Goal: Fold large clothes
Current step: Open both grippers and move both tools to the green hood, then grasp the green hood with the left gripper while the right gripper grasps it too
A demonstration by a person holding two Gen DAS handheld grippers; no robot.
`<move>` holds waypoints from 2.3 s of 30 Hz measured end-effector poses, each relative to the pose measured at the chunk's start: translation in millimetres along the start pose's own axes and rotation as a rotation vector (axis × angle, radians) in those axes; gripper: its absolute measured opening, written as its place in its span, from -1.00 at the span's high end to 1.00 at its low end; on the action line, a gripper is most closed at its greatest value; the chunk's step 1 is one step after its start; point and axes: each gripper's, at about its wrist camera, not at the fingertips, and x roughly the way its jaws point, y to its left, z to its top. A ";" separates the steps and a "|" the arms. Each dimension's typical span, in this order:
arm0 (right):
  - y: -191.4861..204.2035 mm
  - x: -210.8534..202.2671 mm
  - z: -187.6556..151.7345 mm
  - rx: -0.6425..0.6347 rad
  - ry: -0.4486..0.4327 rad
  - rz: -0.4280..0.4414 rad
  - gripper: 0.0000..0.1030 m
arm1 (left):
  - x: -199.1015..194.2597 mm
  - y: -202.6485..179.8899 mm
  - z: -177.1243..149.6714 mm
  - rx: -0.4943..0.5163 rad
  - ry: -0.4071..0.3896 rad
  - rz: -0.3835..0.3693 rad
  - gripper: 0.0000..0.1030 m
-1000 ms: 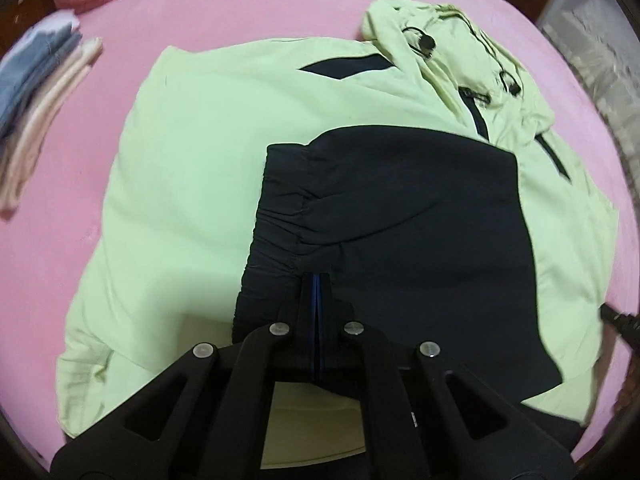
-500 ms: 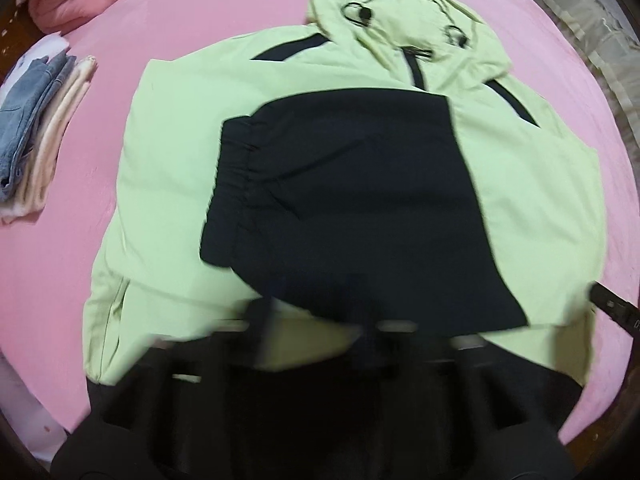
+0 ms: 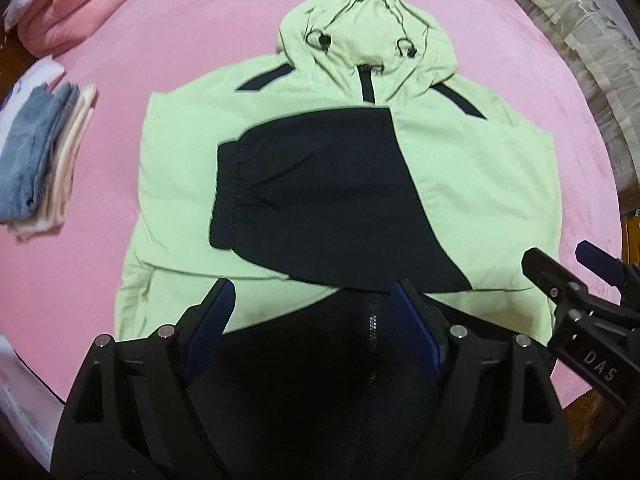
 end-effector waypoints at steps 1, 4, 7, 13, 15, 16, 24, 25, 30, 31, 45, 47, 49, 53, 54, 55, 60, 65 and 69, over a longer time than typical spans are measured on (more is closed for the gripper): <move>1.8 -1.8 2.5 -0.003 0.004 0.005 -0.61 | -1.8 1.1 3.5 0.005 -0.004 0.000 -0.52; 1.6 -3.0 14.1 0.003 0.030 0.036 -0.61 | -8.5 4.9 18.7 0.025 -0.001 -0.005 -0.52; 2.6 2.7 37.2 -0.014 0.042 0.042 -0.62 | -15.9 6.9 41.0 0.071 -0.001 -0.009 -0.52; -7.4 -1.3 112.4 -0.078 0.100 0.155 -0.62 | -33.0 27.0 124.4 0.138 0.024 -0.052 -0.52; -14.8 -12.4 150.0 -0.117 0.097 0.165 -0.62 | -43.5 36.3 162.2 0.178 0.016 -0.053 -0.52; -18.8 -17.3 165.3 -0.121 0.096 0.168 -0.62 | -48.9 41.7 183.6 0.197 0.011 -0.044 -0.52; -73.3 -48.3 335.0 -0.052 -0.028 0.223 -0.70 | -64.8 71.1 343.9 0.243 -0.062 -0.021 -0.52; -81.0 -46.3 355.3 -0.032 -0.042 0.240 -0.71 | -63.8 75.4 362.0 0.233 -0.105 -0.047 -0.52; -114.1 -11.9 425.6 0.071 -0.118 0.399 -0.71 | -24.5 96.3 423.6 0.154 -0.254 -0.244 -0.52; -121.8 1.4 434.5 0.099 -0.129 0.437 -0.71 | -11.6 99.4 430.5 0.139 -0.259 -0.272 -0.52; -170.2 217.4 459.2 0.247 0.081 0.598 0.05 | 204.7 120.3 456.4 -0.163 0.041 -0.580 -0.41; -167.6 227.6 464.3 0.220 0.078 0.601 0.20 | 213.8 108.5 459.6 -0.111 0.053 -0.569 -0.37; -167.1 231.9 472.0 0.207 0.057 0.622 0.40 | 220.6 97.1 459.9 -0.062 0.052 -0.552 -0.22; -164.9 232.3 487.6 0.169 0.038 0.640 0.81 | 227.9 80.8 454.7 0.018 0.057 -0.550 0.47; -161.5 230.9 485.5 0.151 0.030 0.638 0.87 | 228.0 80.4 453.8 0.024 0.061 -0.559 0.72; -157.6 229.0 486.5 0.129 0.017 0.635 0.87 | 225.2 81.2 452.1 0.032 0.049 -0.562 0.82; -155.7 203.1 489.6 0.104 -0.047 0.665 0.91 | 184.7 86.9 436.0 0.079 -0.065 -0.663 0.94; -161.4 144.5 489.2 0.085 -0.155 0.754 0.91 | 121.7 94.5 420.8 0.150 -0.148 -0.671 0.95; -167.3 97.0 484.7 0.025 -0.201 0.785 0.93 | 63.0 103.5 397.4 0.238 -0.187 -0.661 0.95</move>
